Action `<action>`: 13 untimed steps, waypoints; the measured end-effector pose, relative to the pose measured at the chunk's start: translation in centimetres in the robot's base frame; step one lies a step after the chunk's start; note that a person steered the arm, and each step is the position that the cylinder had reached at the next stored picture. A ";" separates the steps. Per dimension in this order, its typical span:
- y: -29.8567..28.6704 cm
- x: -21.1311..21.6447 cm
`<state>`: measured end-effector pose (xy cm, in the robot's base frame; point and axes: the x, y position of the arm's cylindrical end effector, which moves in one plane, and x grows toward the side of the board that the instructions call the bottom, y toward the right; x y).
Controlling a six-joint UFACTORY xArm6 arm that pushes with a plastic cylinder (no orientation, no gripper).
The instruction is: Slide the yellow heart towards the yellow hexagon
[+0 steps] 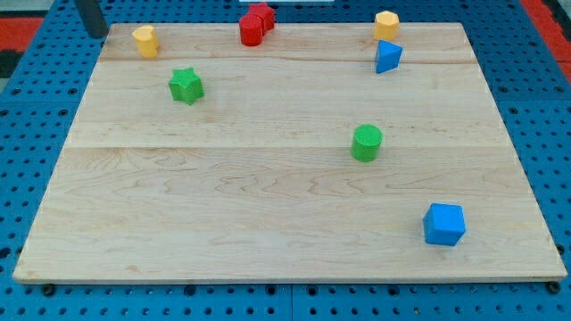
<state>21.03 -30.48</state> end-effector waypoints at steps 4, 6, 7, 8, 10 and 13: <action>10.4 2.3; 13.2 4.6; 18.4 4.6; 22.4 5.6; 22.4 10.4; 33.6 7.3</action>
<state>28.33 3.12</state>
